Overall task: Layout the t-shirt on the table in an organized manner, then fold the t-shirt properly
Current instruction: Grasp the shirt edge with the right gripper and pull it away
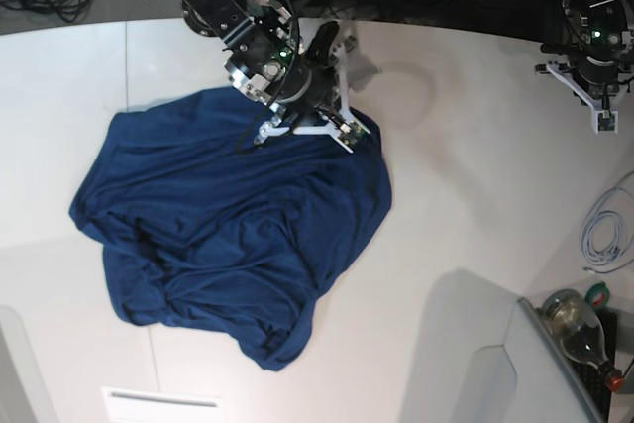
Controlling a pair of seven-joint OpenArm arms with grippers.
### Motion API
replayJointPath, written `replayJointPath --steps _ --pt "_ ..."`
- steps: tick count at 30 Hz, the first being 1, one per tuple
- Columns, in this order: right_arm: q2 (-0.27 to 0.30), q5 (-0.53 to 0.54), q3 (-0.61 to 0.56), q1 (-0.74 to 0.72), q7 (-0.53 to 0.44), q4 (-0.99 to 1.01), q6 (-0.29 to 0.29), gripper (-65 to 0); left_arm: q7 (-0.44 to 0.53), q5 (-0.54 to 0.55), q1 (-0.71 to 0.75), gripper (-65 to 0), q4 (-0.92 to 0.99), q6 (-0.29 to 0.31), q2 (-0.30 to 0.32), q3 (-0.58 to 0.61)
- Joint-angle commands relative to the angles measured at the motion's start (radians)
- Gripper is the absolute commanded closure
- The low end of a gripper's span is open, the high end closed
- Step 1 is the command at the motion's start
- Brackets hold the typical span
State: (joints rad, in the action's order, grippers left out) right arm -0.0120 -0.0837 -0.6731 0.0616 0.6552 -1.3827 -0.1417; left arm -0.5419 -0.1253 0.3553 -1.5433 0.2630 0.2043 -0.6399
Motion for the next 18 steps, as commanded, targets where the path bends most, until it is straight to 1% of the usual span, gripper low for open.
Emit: replayJointPath --steps 1,3,4,7,11,12,13,14,15,16,17,18 --pt "-0.013 0.008 -0.001 -0.009 -0.021 -0.016 0.0 -22.8 0.013 -0.001 0.006 0.0 -0.018 -0.009 0.016 -0.005" --pt "-0.013 0.008 -0.001 -0.007 -0.021 -0.014 0.0 -30.3 0.013 -0.001 0.006 0.0 -0.013 -0.009 0.016 -0.007" --pt "-0.013 0.008 -0.001 -0.007 -0.021 -0.01 0.0 -31.2 0.013 -0.001 0.006 0.0 -0.013 -0.009 0.016 -0.007" --pt "-0.013 0.008 0.002 -0.013 -0.021 0.013 0.0 -31.1 0.013 -0.001 0.006 0.0 -0.013 -0.009 0.016 -0.007" --pt "-0.016 0.011 0.0 -0.044 -0.021 0.104 0.0 -30.9 0.013 -0.001 0.006 0.0 -0.013 -0.009 0.016 -0.007" --pt "-0.019 0.011 0.002 -0.045 -0.021 0.118 0.0 -29.6 0.013 -0.001 0.006 0.0 -0.013 -0.009 0.016 -0.007" --pt "-0.024 0.011 0.005 -0.049 -0.021 0.125 0.0 -25.1 0.013 -0.001 0.004 0.0 -0.013 -0.009 0.016 -0.007" --pt "-0.024 0.011 0.006 -0.049 -0.021 0.133 0.0 -17.7 0.013 -0.001 0.003 0.0 -0.013 -0.009 0.016 -0.007" --pt "-0.027 0.011 0.006 -0.049 -0.018 0.136 0.0 -8.6 0.013 -0.001 0.003 0.0 -0.013 -0.009 0.016 -0.007" --pt "-0.027 0.011 0.006 -0.047 -0.016 0.136 0.0 -1.5 0.013 -0.001 0.001 0.0 -0.013 -0.009 0.016 -0.007" --pt "-0.027 0.011 0.006 -0.041 -0.013 0.127 0.0 0.0 0.013 -0.001 0.0 0.0 -0.013 -0.009 0.016 -0.007" --pt "-0.024 0.009 0.006 -0.03 -0.013 0.107 0.0 -0.6 0.013 -0.001 -0.002 0.0 -0.013 -0.009 0.016 -0.007"
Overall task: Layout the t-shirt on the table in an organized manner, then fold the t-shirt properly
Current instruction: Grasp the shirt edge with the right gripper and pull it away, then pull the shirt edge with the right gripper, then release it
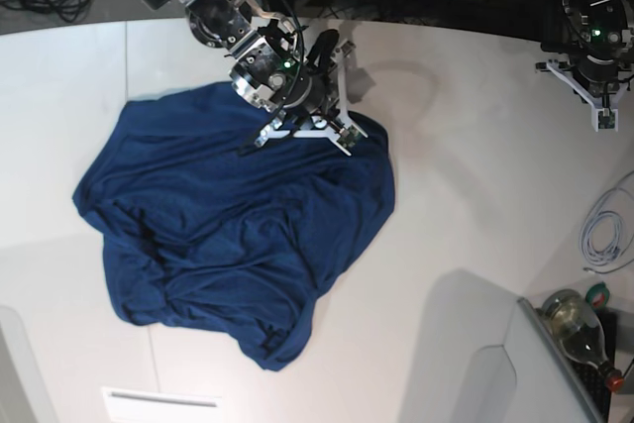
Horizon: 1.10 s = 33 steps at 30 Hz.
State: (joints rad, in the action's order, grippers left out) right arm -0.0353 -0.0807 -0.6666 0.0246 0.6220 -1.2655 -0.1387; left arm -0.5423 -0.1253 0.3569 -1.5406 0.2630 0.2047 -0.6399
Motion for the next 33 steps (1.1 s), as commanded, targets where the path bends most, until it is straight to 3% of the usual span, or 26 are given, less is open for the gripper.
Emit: replayJointPath --steps 1,5,9,14,18,27,30,33 --pt "0.004 0.006 0.0 0.021 0.02 -0.042 -0.003 -1.1 0.014 -0.001 -0.003 0.0 -0.016 -0.009 0.016 -0.007" --pt "0.067 0.006 0.001 0.105 0.026 -0.263 -0.003 -0.2 0.014 -0.003 -0.002 0.0 -0.022 -0.009 0.017 -0.007" --pt "0.133 0.008 0.003 0.153 0.115 -0.492 -0.003 -0.2 0.014 -0.003 -0.003 0.0 -0.021 -0.009 0.023 -0.007" --pt "0.203 0.009 0.031 0.191 0.144 -0.696 -0.006 -0.2 0.014 -0.003 -0.005 0.0 -0.022 -0.009 0.023 -0.007" --pt "0.208 0.009 0.155 0.229 0.126 -0.751 -0.009 -0.2 0.014 -0.003 -0.005 0.0 -0.022 -0.009 0.023 -0.007" --pt "0.2 0.02 0.416 0.24 -0.086 -0.734 -0.011 -0.2 0.014 -0.003 -0.006 0.0 -0.019 -0.009 0.025 -0.007" --pt "0.177 0.097 0.528 0.179 -0.096 -0.649 -0.009 -0.2 0.014 -0.003 -0.006 0.0 -0.019 -0.009 0.023 -0.007" --pt "0.137 0.164 0.658 0.074 -0.095 -0.44 -0.009 -0.5 0.014 -0.003 -0.006 0.0 -0.022 -0.009 0.02 -0.007"
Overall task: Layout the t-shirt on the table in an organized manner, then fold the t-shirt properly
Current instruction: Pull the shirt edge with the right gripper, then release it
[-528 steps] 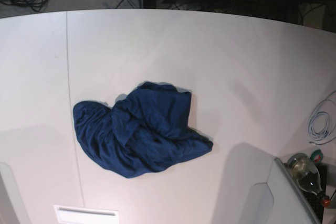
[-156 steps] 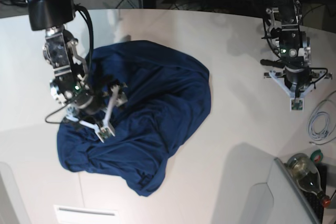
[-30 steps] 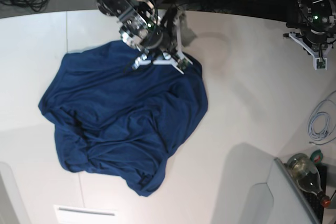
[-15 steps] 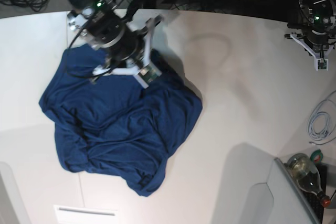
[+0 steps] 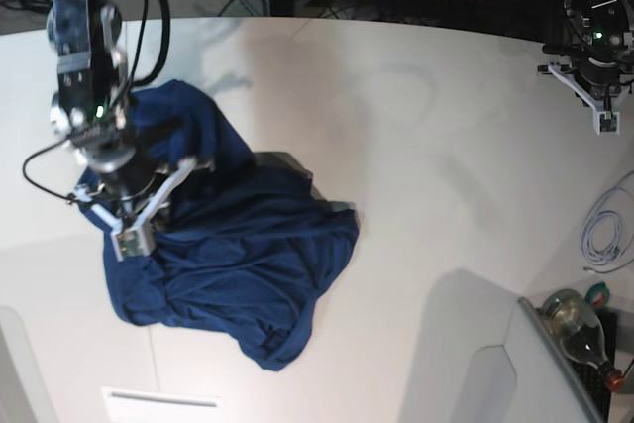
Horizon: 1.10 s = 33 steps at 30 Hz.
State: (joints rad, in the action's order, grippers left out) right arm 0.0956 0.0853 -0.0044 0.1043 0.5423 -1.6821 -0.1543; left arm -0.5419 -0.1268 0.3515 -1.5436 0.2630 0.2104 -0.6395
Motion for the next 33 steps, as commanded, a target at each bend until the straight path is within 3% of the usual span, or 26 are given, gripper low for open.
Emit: replayJointPath --steps 1,3,6,10,14,21,26,28,30,33 --pt "-0.001 0.006 0.034 -0.053 -0.004 0.07 0.006 -2.7 0.013 -0.001 -0.001 0.0 -0.019 -0.009 0.014 -0.007" --pt "-0.006 0.003 0.068 -0.13 0.046 0.23 0.006 -14.0 0.013 -0.001 -0.001 0.0 -0.019 -0.009 0.013 -0.006" --pt "0.0 0.003 0.031 -0.131 0.092 0.23 0.006 -31.1 0.013 -0.001 -0.001 0.0 -0.019 -0.009 0.011 -0.006" --pt "0.017 0.001 -0.162 -0.077 0.092 0.107 0.006 -32.7 0.013 -0.001 -0.001 0.0 -0.013 -0.009 0.011 -0.006" --pt "0.028 0.001 -0.368 -0.128 0.029 0.158 0.012 -32.7 0.013 -0.001 -0.001 0.0 -0.019 -0.009 0.008 -0.004" --pt "-0.035 0.0 -0.411 -0.257 -0.011 0.409 0.014 -33.2 0.013 -0.001 0.007 0.0 -0.019 -0.009 0.002 -0.006" --pt "-0.043 0.003 -0.414 -0.292 -0.018 0.477 0.012 -31.2 0.013 -0.001 0.008 0.0 -0.013 -0.009 0.002 -0.006" --pt "-0.052 0.003 -0.414 -0.292 -0.018 0.478 0.012 -20.3 0.013 -0.001 0.008 0.0 -0.011 -0.009 0.002 -0.006" --pt "-0.056 0.003 -0.411 -0.288 -0.017 0.474 0.012 -1.7 0.013 -0.001 0.005 0.0 -0.011 -0.009 0.002 -0.006" --pt "-0.056 0.006 -0.411 -0.263 0.017 0.425 0.011 -2.0 0.013 -0.001 0.001 0.0 -0.011 -0.009 0.002 -0.006"
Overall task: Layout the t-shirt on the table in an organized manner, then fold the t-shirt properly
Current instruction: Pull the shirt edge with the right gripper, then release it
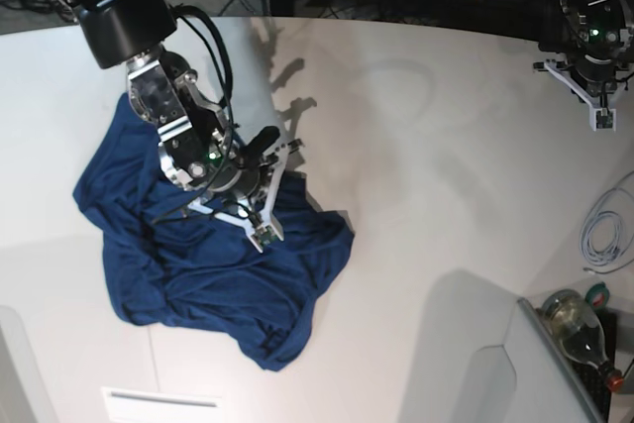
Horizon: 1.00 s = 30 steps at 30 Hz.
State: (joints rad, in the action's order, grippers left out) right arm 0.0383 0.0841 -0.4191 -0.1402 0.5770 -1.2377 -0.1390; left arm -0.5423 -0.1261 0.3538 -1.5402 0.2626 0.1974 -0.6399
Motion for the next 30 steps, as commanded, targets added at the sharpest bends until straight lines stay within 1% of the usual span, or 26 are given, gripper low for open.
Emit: replayJointPath --steps 1,3,8,11,13,14,19,22,24,26,27,28,30 --pt "0.004 0.007 0.004 0.001 0.002 -0.066 -0.006 -0.5 0.014 -0.002 -0.002 0.0 -0.015 -0.009 0.015 -0.005" --pt "0.01 0.004 0.009 0.077 0.027 -0.208 -0.007 0.0 0.014 -0.002 -0.003 0.0 -0.015 -0.009 0.017 -0.005" --pt "0.081 0.004 0.009 0.261 0.064 -0.583 -0.007 -0.2 0.014 -0.002 -0.003 0.0 -0.015 -0.009 0.02 -0.005" --pt "0.122 0.004 0.03 0.311 0.059 -0.739 -0.007 -0.2 0.014 -0.002 -0.003 0.0 -0.015 -0.009 0.021 -0.005" --pt "0.13 0.009 0.098 0.311 0.056 -0.793 -0.007 -0.2 0.014 -0.002 -0.005 0.0 -0.015 -0.009 0.021 -0.005" --pt "0.13 0.009 0.133 0.305 0.047 -0.795 -0.007 -0.2 0.014 -0.002 -0.005 0.0 -0.015 -0.009 0.021 -0.005" --pt "0.13 0.01 0.3 0.207 -0.094 -0.781 -0.009 -0.2 0.014 -0.002 -0.005 0.0 -0.015 -0.009 0.023 -0.005" --pt "0.127 0.01 0.374 0.089 -0.122 -0.736 -0.006 -0.2 0.014 -0.002 -0.005 0.0 -0.015 -0.009 0.023 -0.005" --pt "0.104 0.009 0.415 -0.005 -0.122 -0.635 -0.004 -0.8 0.014 -0.002 -0.005 0.0 -0.015 -0.009 0.021 -0.005" --pt "0.068 0.006 0.472 -0.1 -0.117 -0.462 -0.004 -1.4 0.014 -0.002 -0.005 0.0 -0.018 -0.009 0.02 -0.005" --pt "0.058 0.004 0.49 -0.147 -0.114 -0.35 -0.004 -4.5 0.014 -0.002 -0.005 0.0 -0.019 -0.009 0.018 -0.004" --pt "0.053 0.003 0.501 -0.192 -0.096 -0.236 -0.004 -11.0 0.014 -0.002 -0.005 0.0 -0.019 -0.009 0.018 -0.002" --pt "0.053 0.003 0.507 -0.252 -0.019 -0.075 -0.004 -29.4 0.014 -0.002 -0.005 0.0 -0.019 -0.009 0.018 -0.001"
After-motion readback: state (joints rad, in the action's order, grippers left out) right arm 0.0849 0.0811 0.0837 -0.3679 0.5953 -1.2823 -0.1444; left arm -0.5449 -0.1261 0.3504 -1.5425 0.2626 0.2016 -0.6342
